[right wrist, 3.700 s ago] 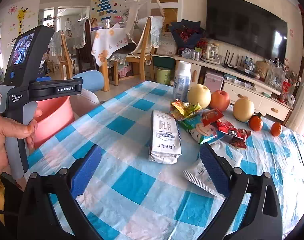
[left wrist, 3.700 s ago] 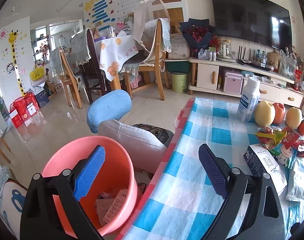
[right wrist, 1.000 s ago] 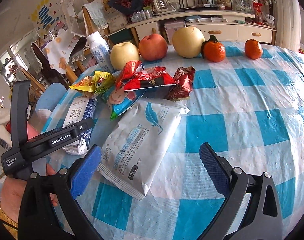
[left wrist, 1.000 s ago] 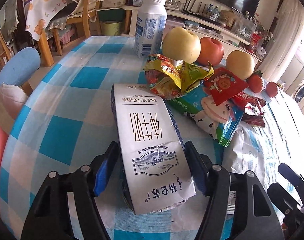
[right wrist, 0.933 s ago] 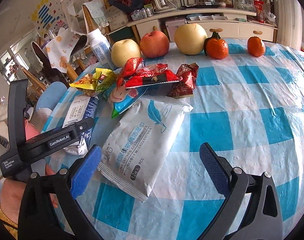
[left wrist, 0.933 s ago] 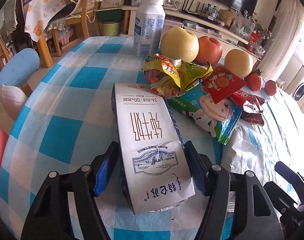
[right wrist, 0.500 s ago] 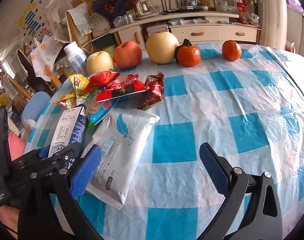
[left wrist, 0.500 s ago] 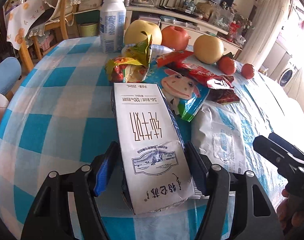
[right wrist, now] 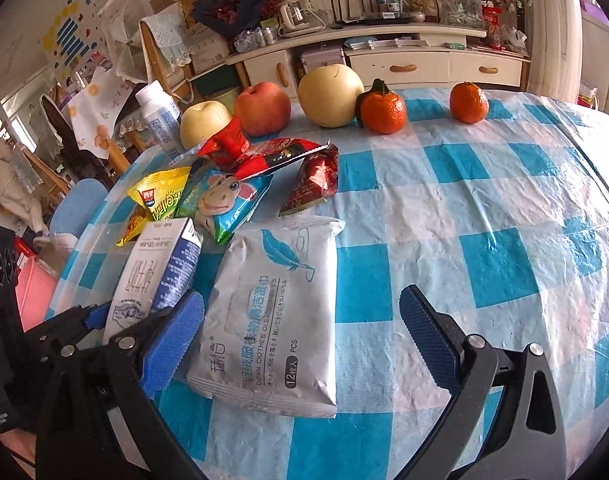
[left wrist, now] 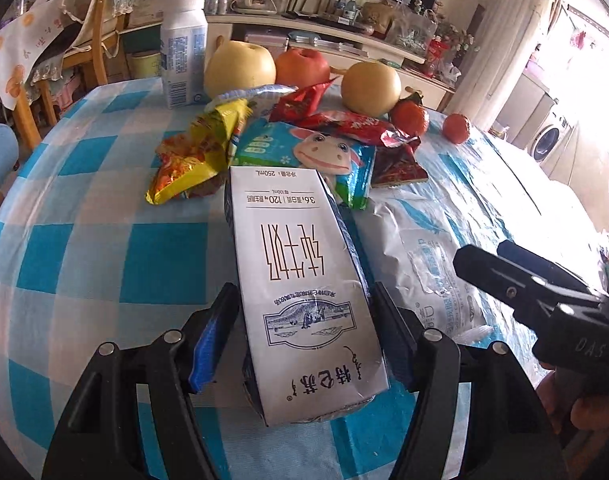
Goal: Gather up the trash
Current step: 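Hold the carton with left tool while right tool grasps the white wipes package, then lift the carton with left tool while right tool lifts the wipes package, then carry the carton with left tool while right tool carries the wipes to the bucket, then open left tool to drop the carton while right tool drops the wipes into the bucket, then move both open tools back over the table, then grasp the white MAGICDAY pouch with the left tool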
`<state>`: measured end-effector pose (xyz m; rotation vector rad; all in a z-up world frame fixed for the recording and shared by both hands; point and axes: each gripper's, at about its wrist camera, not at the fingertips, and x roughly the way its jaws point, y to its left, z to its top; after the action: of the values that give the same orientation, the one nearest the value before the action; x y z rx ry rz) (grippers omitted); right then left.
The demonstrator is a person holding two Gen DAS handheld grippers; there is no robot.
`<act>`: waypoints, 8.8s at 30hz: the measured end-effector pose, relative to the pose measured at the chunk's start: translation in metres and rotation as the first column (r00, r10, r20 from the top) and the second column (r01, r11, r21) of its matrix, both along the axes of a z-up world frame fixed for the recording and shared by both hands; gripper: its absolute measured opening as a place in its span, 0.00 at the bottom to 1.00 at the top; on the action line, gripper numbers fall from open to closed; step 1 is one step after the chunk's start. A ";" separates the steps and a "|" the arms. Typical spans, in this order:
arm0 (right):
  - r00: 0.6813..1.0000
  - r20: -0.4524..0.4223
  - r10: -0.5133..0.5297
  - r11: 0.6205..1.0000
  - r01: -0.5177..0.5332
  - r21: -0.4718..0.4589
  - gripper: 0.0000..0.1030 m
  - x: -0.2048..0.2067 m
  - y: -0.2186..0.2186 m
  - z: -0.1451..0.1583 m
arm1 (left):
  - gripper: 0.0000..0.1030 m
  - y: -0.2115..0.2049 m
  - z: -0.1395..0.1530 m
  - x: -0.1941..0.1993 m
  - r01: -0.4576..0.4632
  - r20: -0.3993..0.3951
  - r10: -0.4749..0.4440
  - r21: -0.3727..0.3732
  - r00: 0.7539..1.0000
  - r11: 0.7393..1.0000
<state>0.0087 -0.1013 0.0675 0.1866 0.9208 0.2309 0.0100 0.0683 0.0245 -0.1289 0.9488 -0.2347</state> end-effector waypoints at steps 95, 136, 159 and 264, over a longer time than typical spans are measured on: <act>0.917 0.183 0.354 0.935 -0.342 -0.094 0.77 -0.077 0.181 0.046 | 0.66 0.221 0.083 -0.067 -0.511 0.227 0.507 -0.047 0.832 0.859; 0.647 0.156 0.746 0.664 -0.706 -0.247 0.85 -0.086 0.443 0.053 | 0.83 0.415 0.056 -0.117 -0.856 0.008 0.861 -0.108 0.508 0.506; 0.745 0.244 0.621 0.782 -0.567 -0.258 0.90 -0.082 0.363 0.053 | 0.87 0.388 0.056 -0.098 -0.824 0.021 0.825 -0.044 0.564 0.565; 0.989 0.147 -0.029 0.990 0.008 0.141 0.91 -0.019 -0.075 0.043 | 0.56 -0.010 0.008 0.205 -0.421 -0.037 0.427 0.106 0.903 0.901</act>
<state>-0.0099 -0.1764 0.1104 0.3034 0.7545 0.2889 0.2153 0.0584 0.0321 -0.2520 0.9655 0.2210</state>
